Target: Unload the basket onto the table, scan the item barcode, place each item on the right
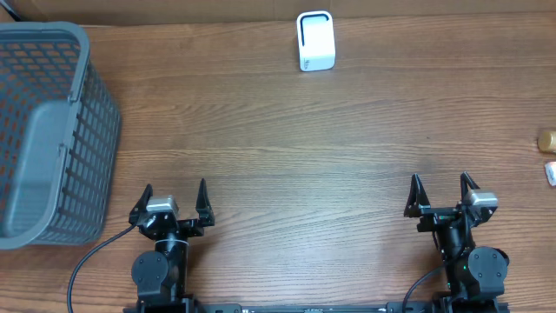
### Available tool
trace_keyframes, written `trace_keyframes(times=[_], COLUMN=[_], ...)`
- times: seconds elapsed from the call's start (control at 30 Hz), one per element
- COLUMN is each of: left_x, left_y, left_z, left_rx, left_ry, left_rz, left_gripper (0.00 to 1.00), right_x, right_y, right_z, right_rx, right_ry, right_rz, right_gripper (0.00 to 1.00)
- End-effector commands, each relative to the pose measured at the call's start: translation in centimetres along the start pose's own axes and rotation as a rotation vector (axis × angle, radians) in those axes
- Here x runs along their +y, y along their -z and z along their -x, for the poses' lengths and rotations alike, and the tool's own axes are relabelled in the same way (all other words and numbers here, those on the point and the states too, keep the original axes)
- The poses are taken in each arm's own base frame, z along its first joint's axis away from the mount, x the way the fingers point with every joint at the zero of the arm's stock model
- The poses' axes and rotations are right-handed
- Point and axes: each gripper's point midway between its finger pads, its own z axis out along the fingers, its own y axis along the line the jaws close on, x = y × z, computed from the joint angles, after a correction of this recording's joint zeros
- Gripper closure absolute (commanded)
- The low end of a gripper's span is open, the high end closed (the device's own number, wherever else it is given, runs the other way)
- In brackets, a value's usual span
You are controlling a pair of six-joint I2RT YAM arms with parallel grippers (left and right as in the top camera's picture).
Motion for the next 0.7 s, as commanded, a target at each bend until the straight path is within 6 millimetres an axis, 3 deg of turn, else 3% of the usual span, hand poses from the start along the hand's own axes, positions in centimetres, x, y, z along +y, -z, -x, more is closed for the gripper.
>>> trace_keyframes(times=[0.0, 0.67], left_x=[0.20, -0.28], left_y=[0.04, 0.04], left_z=[0.06, -0.02], left_rx=[-0.008, -0.005], left_ry=[-0.017, -0.046], left_rz=[0.010, -0.008], left_gripper=[0.00, 0.00], right_x=[-0.05, -0.05], right_y=[0.00, 0.00], right_z=[-0.10, -0.10], right_rx=[-0.008, -0.008], right_ry=[0.001, 0.001], right_rz=[-0.003, -0.003], right_gripper=[0.00, 0.00])
